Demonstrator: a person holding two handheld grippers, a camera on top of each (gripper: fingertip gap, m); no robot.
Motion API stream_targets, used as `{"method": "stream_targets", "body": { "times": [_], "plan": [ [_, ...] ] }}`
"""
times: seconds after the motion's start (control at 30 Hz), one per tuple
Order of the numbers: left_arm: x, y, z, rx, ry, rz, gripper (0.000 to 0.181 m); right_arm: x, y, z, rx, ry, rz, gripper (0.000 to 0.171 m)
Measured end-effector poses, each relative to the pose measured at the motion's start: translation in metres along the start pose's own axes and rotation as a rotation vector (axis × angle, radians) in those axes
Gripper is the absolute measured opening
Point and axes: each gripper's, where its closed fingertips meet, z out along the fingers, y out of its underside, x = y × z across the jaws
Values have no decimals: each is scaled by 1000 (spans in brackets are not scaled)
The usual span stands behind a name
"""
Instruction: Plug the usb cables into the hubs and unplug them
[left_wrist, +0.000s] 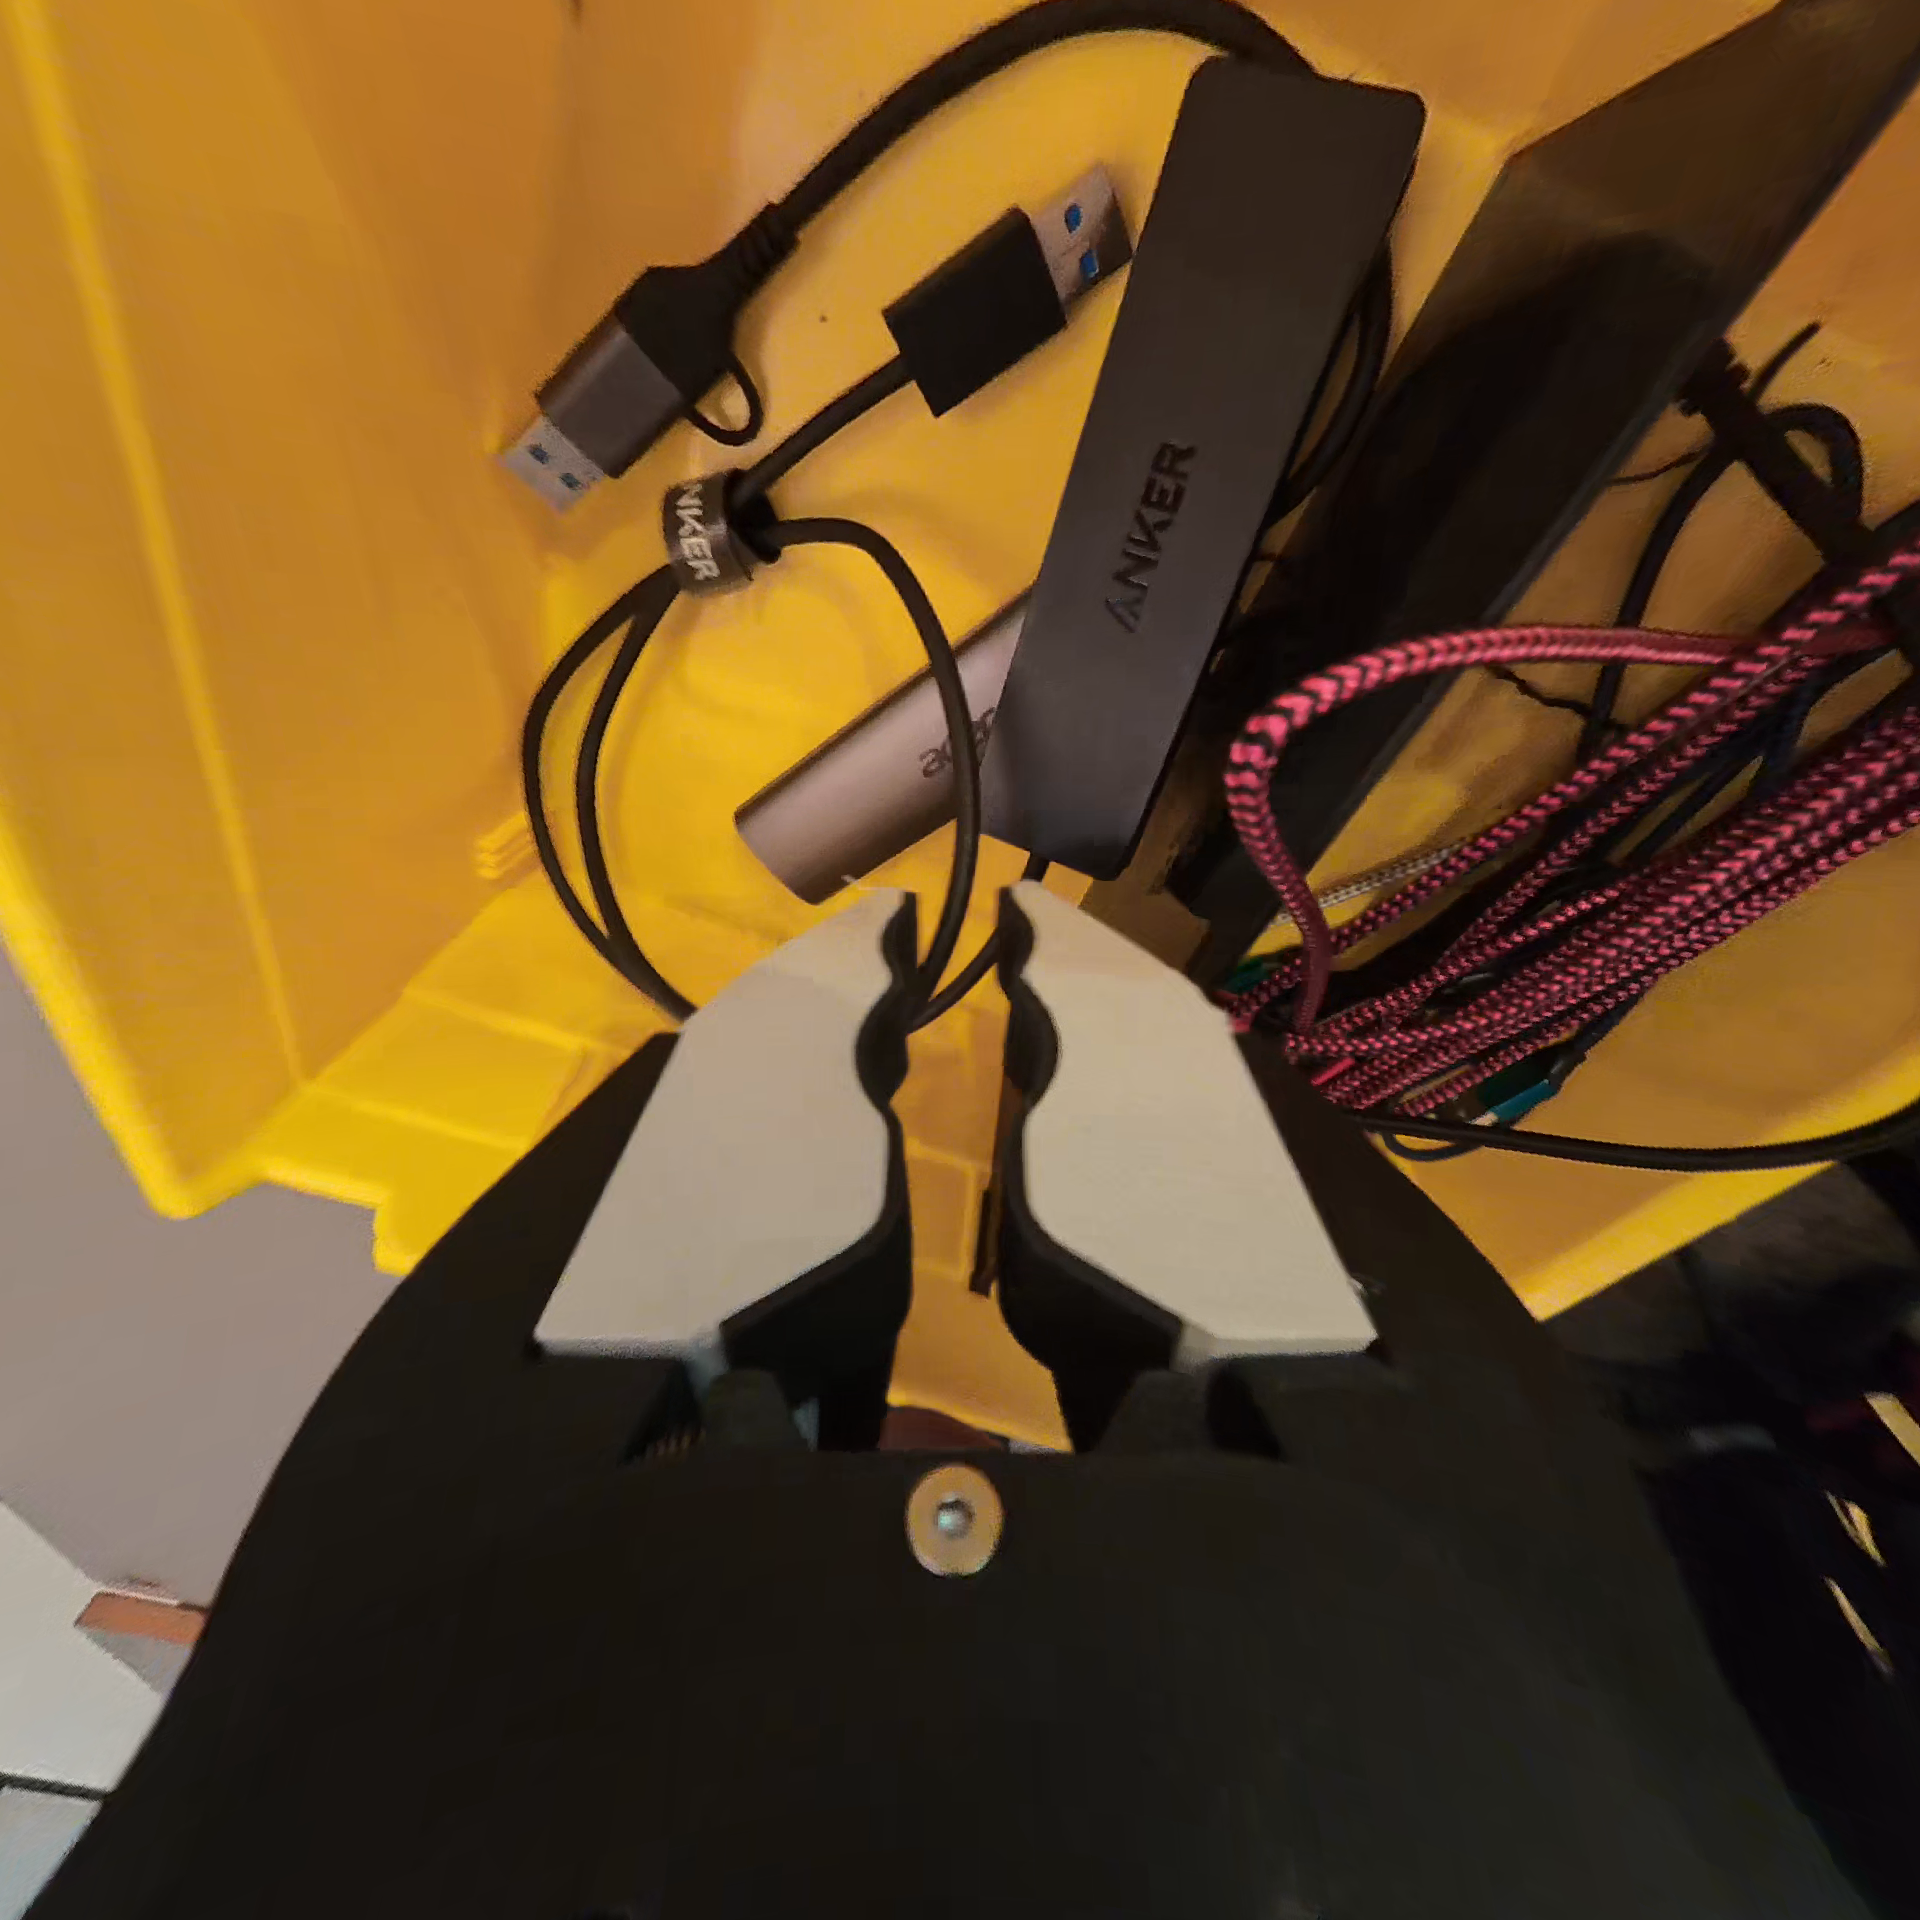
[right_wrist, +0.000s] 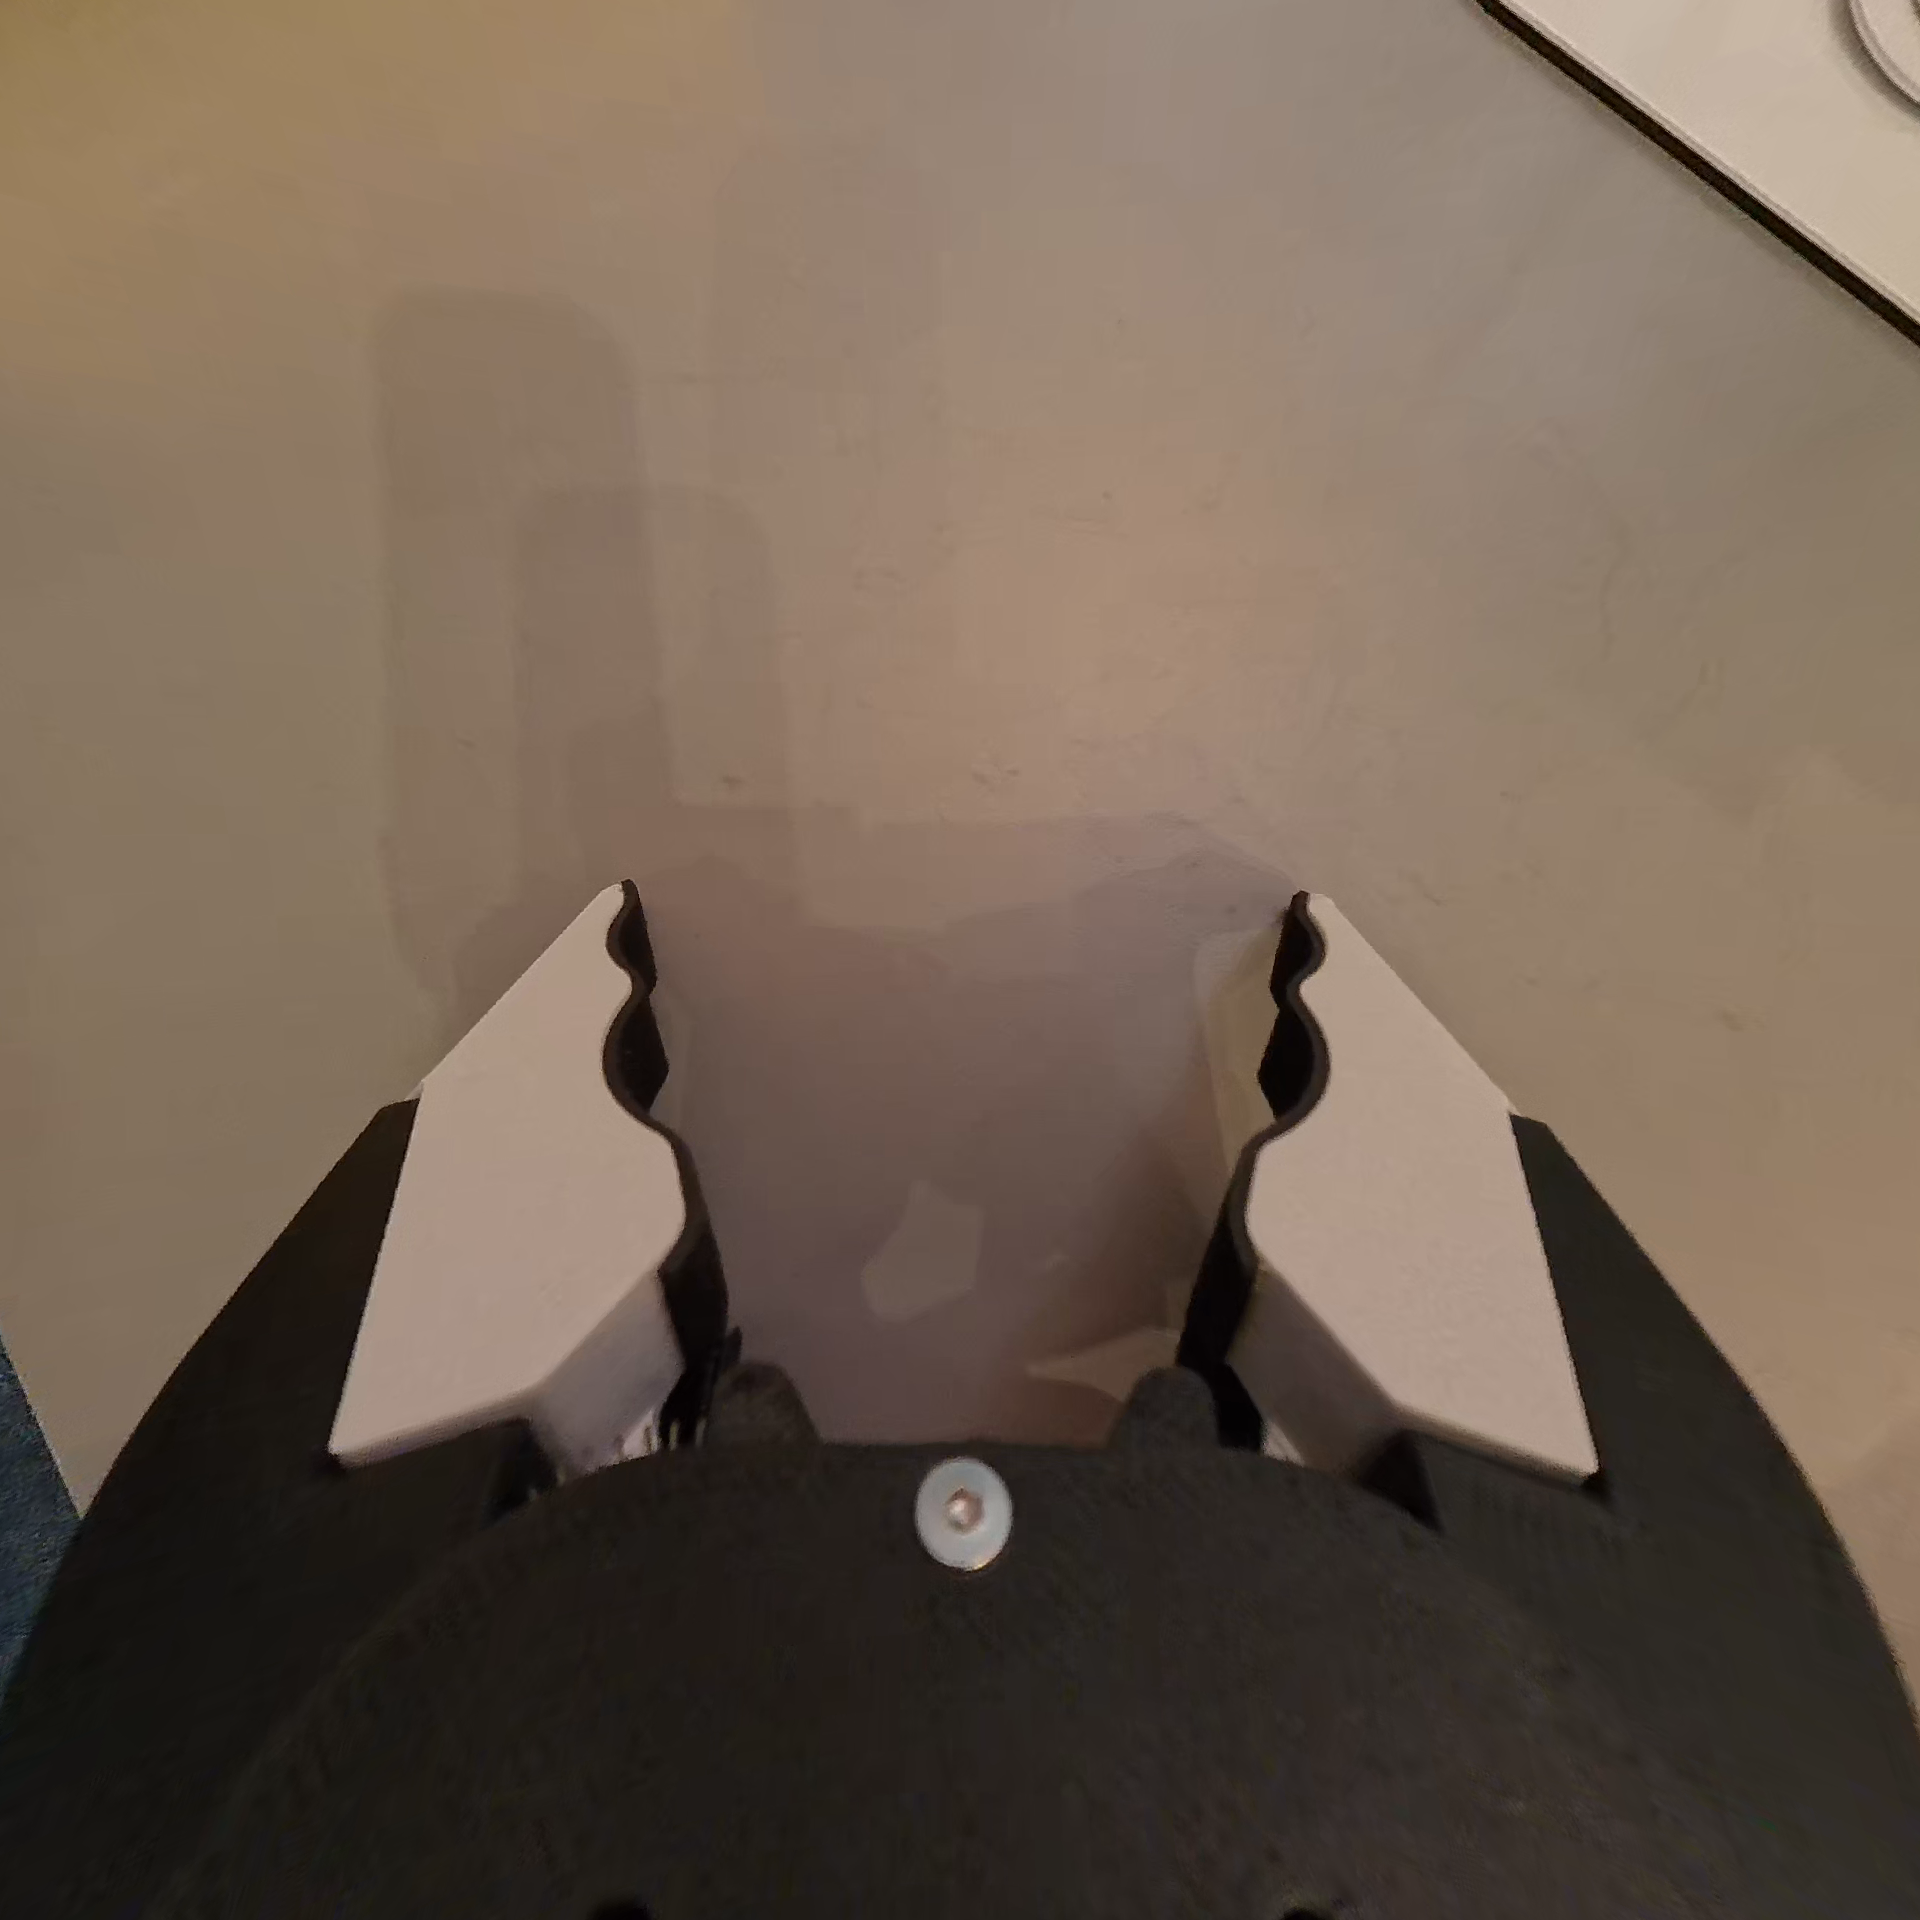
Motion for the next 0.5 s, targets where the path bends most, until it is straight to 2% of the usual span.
{"method": "stream_targets", "body": {
  "times": [0.1, 0.17, 0.3, 0.5],
  "plan": [
    [2, 10, 8, -68, 36, 23, 4, 0, 0, 0, 0, 0, 0, 116],
    [0, 9, 1, -44, 9, 12, 4, 0, 0, 0, 1, -1, 0, 116],
    [-9, 6, -39, 49, -111, -11, 3, 0, 0, 0, 1, -1, -1, 116],
    [-25, 8, -119, 176, -322, -51, 3, 0, 0, -1, 2, -1, -1, 116]
  ]
}}
